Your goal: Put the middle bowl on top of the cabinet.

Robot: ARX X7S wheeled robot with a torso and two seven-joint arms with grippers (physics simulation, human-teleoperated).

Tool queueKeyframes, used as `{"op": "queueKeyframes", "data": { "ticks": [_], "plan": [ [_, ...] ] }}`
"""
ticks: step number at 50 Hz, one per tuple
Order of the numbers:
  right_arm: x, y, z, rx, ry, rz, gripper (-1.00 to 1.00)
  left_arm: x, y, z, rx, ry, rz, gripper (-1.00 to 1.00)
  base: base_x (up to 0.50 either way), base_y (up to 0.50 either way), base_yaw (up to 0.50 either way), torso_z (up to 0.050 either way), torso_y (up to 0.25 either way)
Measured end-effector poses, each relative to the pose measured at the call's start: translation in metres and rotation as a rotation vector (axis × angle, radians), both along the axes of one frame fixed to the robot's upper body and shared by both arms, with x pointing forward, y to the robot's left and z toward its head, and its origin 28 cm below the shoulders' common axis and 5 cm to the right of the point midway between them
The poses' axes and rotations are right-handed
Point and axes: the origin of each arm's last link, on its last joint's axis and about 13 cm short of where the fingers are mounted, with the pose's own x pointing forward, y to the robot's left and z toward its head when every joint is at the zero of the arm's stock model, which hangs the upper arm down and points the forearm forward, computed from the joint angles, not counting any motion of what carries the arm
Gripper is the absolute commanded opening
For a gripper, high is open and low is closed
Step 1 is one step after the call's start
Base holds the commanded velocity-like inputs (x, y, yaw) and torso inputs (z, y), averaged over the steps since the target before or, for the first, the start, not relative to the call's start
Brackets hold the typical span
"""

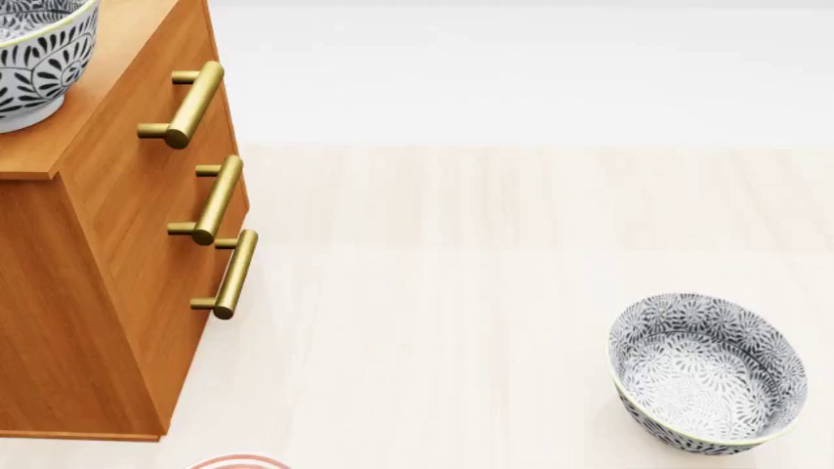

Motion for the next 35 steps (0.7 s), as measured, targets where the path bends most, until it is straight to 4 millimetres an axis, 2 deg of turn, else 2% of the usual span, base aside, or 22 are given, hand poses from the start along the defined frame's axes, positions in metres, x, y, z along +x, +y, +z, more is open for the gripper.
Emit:
{"op": "queueKeyframes", "data": {
  "ticks": [17, 35],
  "plan": [
    [0.000, 0.000, 0.000, -0.001, 0.000, 0.003, 1.00, -0.056, -0.008, -0.004, 0.175, -0.187, -0.075, 1.00, 0.00, 0.00, 0.00, 0.000, 0.000],
    [0.000, -0.001, 0.000, -0.004, 0.002, 0.006, 1.00, -0.104, -0.011, -0.038, 0.299, -0.319, -0.212, 1.00, 0.00, 0.00, 0.00, 0.000, 0.000]
  ]
}}
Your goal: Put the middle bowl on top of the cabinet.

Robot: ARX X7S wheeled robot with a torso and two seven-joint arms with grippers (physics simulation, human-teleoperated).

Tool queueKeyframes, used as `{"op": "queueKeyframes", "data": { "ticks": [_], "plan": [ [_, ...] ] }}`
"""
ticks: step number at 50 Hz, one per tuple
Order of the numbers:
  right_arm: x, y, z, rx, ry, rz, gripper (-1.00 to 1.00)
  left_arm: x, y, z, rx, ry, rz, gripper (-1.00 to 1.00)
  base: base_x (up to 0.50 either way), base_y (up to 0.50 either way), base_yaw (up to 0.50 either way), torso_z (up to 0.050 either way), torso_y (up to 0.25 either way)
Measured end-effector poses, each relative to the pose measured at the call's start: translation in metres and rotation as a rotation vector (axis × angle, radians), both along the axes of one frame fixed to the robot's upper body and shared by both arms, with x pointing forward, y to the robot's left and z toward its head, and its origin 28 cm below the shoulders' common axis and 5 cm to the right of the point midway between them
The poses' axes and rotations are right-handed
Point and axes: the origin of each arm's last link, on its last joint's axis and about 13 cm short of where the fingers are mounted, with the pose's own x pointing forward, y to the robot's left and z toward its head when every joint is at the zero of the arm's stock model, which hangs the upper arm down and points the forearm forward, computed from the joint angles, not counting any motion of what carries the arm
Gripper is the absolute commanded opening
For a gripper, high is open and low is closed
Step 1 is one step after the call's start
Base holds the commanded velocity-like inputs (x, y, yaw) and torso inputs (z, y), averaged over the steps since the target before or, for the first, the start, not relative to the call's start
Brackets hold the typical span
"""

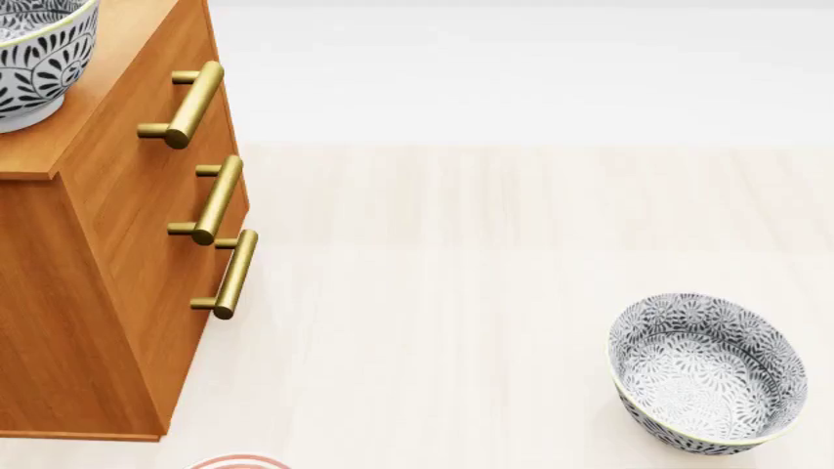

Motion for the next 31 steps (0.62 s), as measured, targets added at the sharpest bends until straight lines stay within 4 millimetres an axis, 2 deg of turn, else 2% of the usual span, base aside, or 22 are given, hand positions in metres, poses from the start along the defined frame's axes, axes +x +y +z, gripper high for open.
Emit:
{"op": "queueKeyframes", "data": {
  "ticks": [22, 31],
  "plan": [
    [0.000, -0.001, -0.001, -0.002, 0.006, 0.005, 1.00, -0.060, 0.005, -0.048, 0.170, -0.216, -0.153, 1.00, 0.00, 0.00, 0.00, 0.000, 0.000],
    [0.000, -0.001, -0.001, -0.003, 0.008, 0.007, 1.00, -0.072, -0.017, -0.077, 0.325, -0.274, -0.275, 1.00, 0.00, 0.00, 0.00, 0.000, 0.000]
  ]
}}
